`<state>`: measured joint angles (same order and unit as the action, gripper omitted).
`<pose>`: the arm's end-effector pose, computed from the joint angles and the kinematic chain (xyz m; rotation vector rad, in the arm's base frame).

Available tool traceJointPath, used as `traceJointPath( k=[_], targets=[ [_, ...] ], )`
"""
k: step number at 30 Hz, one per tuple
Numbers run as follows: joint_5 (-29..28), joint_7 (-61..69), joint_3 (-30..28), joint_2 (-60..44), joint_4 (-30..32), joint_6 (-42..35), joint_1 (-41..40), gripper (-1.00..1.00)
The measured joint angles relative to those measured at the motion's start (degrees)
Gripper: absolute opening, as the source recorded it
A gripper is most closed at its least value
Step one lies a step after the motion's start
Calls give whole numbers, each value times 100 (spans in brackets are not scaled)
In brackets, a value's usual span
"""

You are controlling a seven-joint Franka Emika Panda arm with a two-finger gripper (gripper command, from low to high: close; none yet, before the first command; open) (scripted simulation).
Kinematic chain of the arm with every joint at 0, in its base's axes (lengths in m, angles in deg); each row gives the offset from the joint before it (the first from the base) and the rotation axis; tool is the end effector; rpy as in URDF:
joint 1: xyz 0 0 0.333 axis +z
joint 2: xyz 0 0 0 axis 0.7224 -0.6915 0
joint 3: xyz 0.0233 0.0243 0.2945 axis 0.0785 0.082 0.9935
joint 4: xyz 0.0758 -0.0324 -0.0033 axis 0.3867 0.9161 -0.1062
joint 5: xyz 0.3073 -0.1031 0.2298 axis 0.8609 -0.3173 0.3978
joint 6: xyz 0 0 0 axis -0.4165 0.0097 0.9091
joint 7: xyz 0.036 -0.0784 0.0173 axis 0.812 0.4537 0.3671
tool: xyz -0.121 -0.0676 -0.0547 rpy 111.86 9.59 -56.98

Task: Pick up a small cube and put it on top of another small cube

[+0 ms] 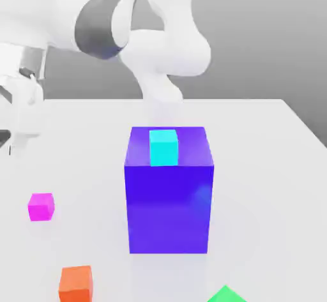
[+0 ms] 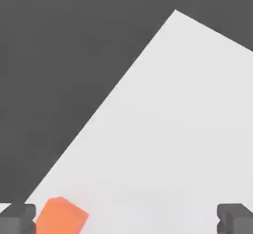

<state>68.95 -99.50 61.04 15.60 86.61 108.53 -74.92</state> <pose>0.3690 -0.2719 0.2578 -1.8094 2.5009 -0.3344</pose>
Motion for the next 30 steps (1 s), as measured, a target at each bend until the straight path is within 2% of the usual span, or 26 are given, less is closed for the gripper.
traceJointPath(
  k=[3,6,10,13,14,22,27,30],
  targets=[
    [186,-249,-258,-533,279,335,-325,0],
    [621,-320,-384,-1069,558,667,-744,0],
    [1348,-14,-108,-1855,610,1227,-979,0],
    [1680,227,264,-2475,496,1718,-1278,0],
    [1738,277,375,-2666,459,1872,-1376,-100],
    [1680,226,350,-2575,479,1806,-1363,-100],
    [1069,-230,-9,-1606,676,1041,-1148,-100],
    [689,-477,157,-1447,381,643,-797,-100]
  ],
)
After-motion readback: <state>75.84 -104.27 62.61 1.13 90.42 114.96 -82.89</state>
